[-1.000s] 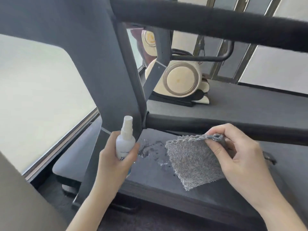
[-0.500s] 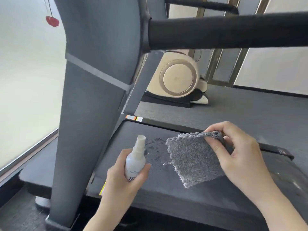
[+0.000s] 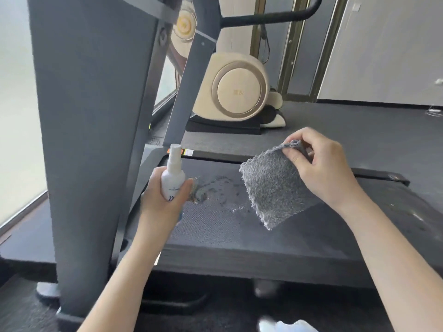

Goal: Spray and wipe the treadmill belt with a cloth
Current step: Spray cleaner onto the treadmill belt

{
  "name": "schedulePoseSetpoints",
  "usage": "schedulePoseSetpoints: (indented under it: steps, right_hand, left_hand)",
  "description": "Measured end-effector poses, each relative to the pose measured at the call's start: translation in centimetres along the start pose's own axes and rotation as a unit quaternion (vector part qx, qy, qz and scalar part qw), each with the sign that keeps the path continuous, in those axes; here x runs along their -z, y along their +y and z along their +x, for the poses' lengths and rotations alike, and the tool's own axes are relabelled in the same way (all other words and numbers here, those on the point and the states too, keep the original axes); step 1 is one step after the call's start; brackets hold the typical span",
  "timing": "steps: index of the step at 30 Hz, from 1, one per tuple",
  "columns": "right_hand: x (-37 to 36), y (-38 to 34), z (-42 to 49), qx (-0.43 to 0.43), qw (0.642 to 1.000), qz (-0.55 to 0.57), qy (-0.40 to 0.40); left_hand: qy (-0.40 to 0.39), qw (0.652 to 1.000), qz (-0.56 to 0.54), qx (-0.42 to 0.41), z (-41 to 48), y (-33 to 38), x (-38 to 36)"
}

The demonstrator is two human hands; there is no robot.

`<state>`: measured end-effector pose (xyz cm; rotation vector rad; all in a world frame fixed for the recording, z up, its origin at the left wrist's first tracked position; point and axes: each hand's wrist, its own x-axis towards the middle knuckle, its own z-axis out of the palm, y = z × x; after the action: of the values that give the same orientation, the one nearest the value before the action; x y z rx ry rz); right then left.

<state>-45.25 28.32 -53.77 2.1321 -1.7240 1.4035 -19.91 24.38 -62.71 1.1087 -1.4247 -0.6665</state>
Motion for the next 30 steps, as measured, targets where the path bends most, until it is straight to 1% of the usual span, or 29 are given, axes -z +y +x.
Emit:
schedulePoseSetpoints:
  steps: [6, 10, 15, 19, 24, 27, 30]
  right_hand:
    - [-4.1, 3.8, 3.1, 0.029, 0.999, 0.025, 0.004]
    - [-8.0, 6.7, 5.0, 0.052, 0.997, 0.053, -0.004]
    - [-13.2, 11.3, 6.6, 0.077, 0.992, 0.09, -0.044]
    - [-17.4, 14.7, 7.7, 0.095, 0.987, 0.105, -0.072]
    - [-22.2, 18.1, 10.5, 0.103, 0.981, 0.125, -0.105]
    - [-24.1, 19.8, 13.1, 0.106, 0.975, 0.147, -0.132]
    - [-25.7, 21.0, 15.1, 0.11, 0.967, 0.155, -0.17]
  left_hand:
    - [0.013, 0.999, 0.024, -0.033, 1.3, -3.8, -2.6]
    - [0.03, 0.999, -0.004, -0.01, 3.0, -6.7, -4.4]
    - [0.068, 0.998, -0.011, 0.008, 5.0, -10.6, -6.9]
    - [0.096, 0.995, 0.021, 0.015, 6.5, -13.2, -8.1]
    - [0.131, 0.988, 0.065, 0.053, 9.9, -15.4, -9.2]
    - [0.132, 0.983, 0.104, 0.077, 12.7, -15.8, -9.9]
    - [0.112, 0.978, 0.151, 0.09, 14.7, -16.4, -9.8]
